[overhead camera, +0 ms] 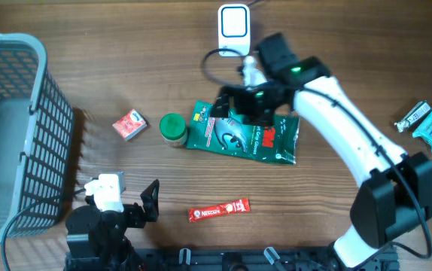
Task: Scan the item barcode
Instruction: 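Reach the right gripper over the green-lidded jar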
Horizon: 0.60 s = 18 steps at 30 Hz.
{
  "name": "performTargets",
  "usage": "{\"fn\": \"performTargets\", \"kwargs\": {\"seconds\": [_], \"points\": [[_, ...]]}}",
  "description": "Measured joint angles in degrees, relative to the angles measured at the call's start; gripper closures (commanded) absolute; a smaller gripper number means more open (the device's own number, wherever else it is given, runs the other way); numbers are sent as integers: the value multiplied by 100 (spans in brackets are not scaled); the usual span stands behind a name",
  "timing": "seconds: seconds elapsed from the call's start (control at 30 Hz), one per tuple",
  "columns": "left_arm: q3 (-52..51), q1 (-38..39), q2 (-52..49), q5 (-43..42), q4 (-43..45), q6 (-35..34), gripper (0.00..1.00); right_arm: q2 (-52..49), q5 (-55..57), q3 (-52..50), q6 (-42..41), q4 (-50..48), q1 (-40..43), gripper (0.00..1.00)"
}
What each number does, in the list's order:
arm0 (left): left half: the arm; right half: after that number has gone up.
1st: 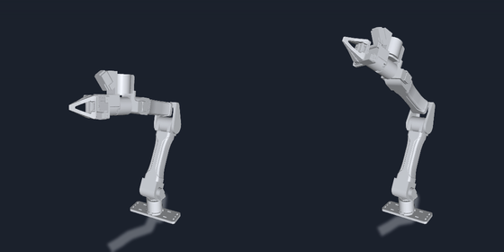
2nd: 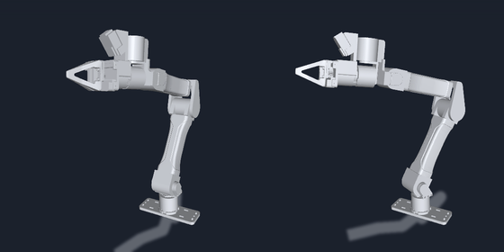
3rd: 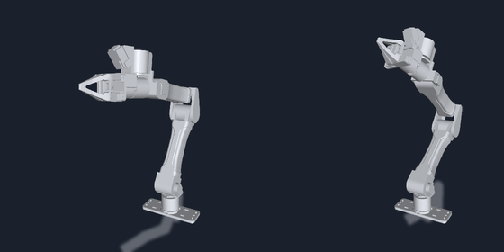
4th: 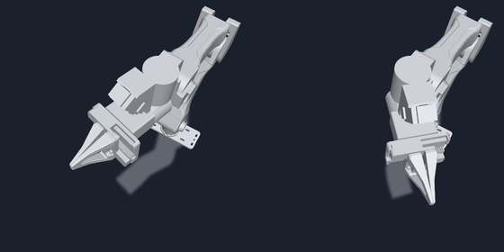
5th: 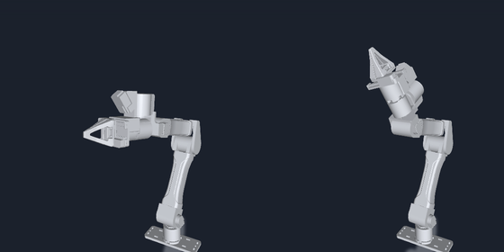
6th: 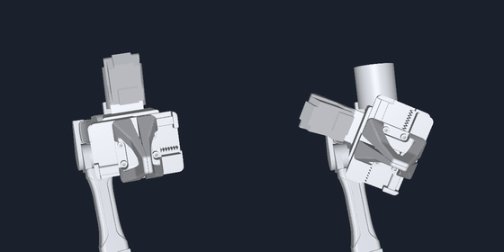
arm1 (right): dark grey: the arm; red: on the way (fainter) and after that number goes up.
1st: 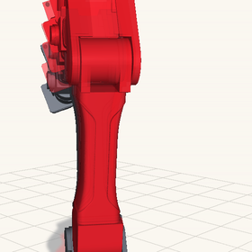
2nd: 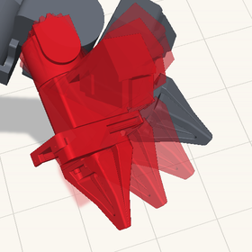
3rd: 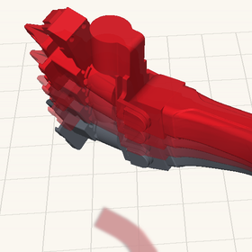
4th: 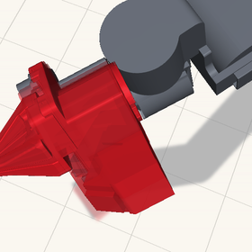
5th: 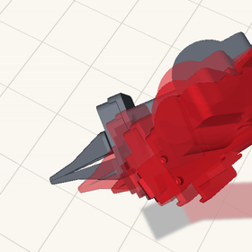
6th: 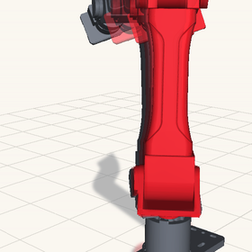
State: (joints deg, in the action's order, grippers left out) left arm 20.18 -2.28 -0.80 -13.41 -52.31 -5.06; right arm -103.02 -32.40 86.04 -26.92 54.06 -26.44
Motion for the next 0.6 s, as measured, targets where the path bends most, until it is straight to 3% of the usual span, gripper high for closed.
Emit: {"fn": "performTargets", "kwargs": {"seconds": [0.2,0.43,0.6], "points": [[0,0,0,0,2,0,0,-140,1823,1373,-1078,-223,-1217,1],[0,0,0,0,2,0,0,-2354,2100,3322,-1401,682,-1716,1],[0,0,0,0,2,0,0,-2806,2111,3453,-1401,874,-1956,1]]}}
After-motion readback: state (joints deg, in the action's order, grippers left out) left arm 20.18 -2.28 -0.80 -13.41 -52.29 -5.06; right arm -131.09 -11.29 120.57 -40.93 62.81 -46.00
